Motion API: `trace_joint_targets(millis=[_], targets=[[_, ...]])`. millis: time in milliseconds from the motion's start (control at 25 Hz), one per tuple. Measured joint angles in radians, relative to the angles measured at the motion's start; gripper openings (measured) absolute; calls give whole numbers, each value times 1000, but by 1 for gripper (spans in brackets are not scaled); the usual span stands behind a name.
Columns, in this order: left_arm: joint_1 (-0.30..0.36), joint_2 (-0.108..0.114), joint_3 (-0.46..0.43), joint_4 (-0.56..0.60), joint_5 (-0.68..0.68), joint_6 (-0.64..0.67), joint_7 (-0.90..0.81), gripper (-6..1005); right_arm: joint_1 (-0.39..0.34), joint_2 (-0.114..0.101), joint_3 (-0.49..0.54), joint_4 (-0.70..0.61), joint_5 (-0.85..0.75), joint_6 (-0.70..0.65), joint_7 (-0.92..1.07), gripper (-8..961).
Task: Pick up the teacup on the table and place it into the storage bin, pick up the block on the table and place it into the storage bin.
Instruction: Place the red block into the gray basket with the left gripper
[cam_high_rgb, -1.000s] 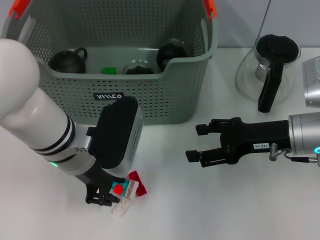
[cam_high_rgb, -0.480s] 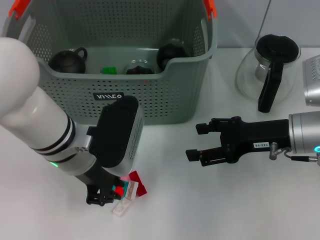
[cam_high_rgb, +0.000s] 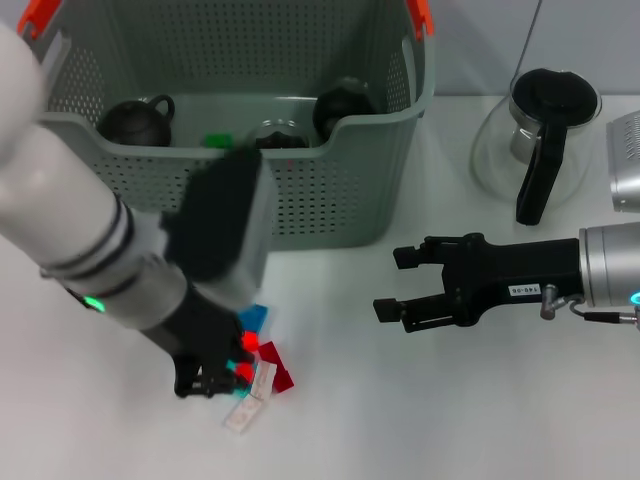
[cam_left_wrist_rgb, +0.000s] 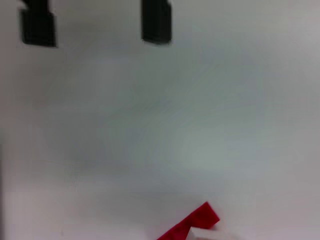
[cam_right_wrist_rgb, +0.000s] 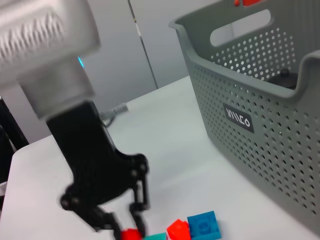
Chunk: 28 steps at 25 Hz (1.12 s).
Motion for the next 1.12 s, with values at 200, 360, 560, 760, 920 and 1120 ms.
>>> trace_joint_targets(millis=[200, 360, 560, 760, 920, 1120], targets=[[-83, 3, -287, 24, -165, 194, -111, 205, 1, -2, 0, 0, 0, -2, 0, 925], [-166, 15, -558, 10, -257, 228, -251, 205, -1, -3, 0, 0, 0, -2, -4, 925], [-245, 78, -703, -13, -309, 101, -362, 205, 7, -4, -2, 0, 0, -8, -4, 925], [-265, 110, -674, -77, -267, -237, -438, 206, 17, -5, -10, 0, 0, -10, 0, 925], [-274, 112, -635, -163, -227, -399, -476, 214, 17, -5, -11, 0, -1, -19, 3, 925], [-274, 107, -605, -200, -201, -457, -494, 265, 19, -7, -11, 0, -2, -32, 4, 925]])
